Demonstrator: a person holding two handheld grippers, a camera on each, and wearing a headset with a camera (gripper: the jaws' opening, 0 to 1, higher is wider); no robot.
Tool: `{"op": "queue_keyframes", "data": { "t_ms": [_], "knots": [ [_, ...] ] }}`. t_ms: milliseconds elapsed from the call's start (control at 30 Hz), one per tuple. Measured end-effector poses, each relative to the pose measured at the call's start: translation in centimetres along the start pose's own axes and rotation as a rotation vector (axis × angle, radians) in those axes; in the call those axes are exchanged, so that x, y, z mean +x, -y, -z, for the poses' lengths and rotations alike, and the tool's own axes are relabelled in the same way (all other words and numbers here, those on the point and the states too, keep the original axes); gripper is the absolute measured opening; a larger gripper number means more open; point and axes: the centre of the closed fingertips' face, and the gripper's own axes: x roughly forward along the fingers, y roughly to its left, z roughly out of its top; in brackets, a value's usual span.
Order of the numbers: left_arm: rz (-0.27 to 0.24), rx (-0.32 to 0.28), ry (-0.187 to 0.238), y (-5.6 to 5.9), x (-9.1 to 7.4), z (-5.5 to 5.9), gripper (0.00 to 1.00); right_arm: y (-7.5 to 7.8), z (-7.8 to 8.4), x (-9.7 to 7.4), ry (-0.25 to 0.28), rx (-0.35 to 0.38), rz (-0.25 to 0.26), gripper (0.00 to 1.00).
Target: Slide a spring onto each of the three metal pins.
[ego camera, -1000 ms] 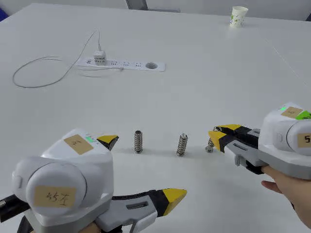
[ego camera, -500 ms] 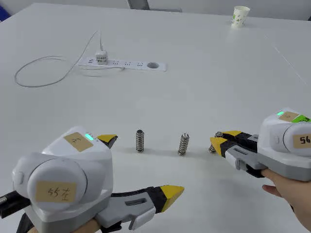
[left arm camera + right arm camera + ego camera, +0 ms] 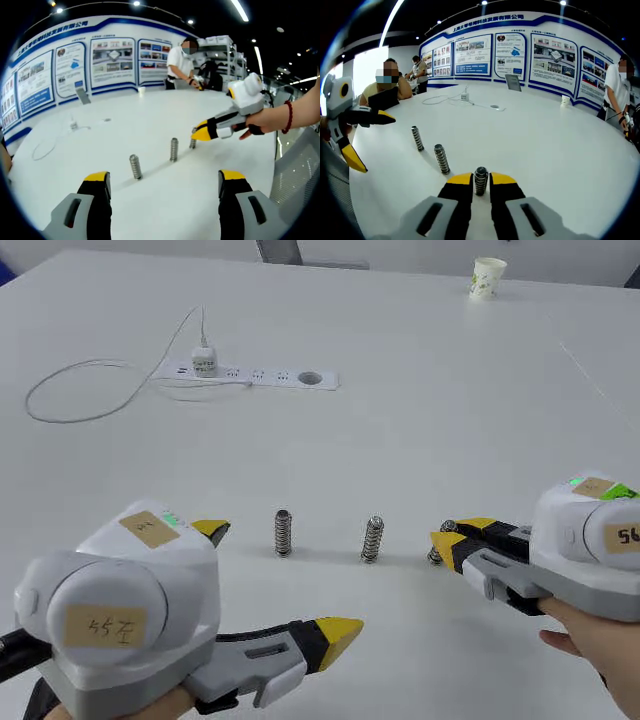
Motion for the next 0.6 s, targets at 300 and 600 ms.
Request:
{"op": "queue_keyframes", "data": {
  "t_ms": [300, 600],
  "knots": [
    [-0.023, -0.013, -0.004, -0.9, -0.4, -0.3, 0.90, 0.4, -0.7, -1.7, -0.001, 0.082, 0.015, 0.31],
    [-0.038, -0.045, -0.011, -1.6, -1.3, -0.3, 0.94, 0.0, -1.5, -4.5, 0.007, 0.113, 0.000, 0.49]
  ]
}}
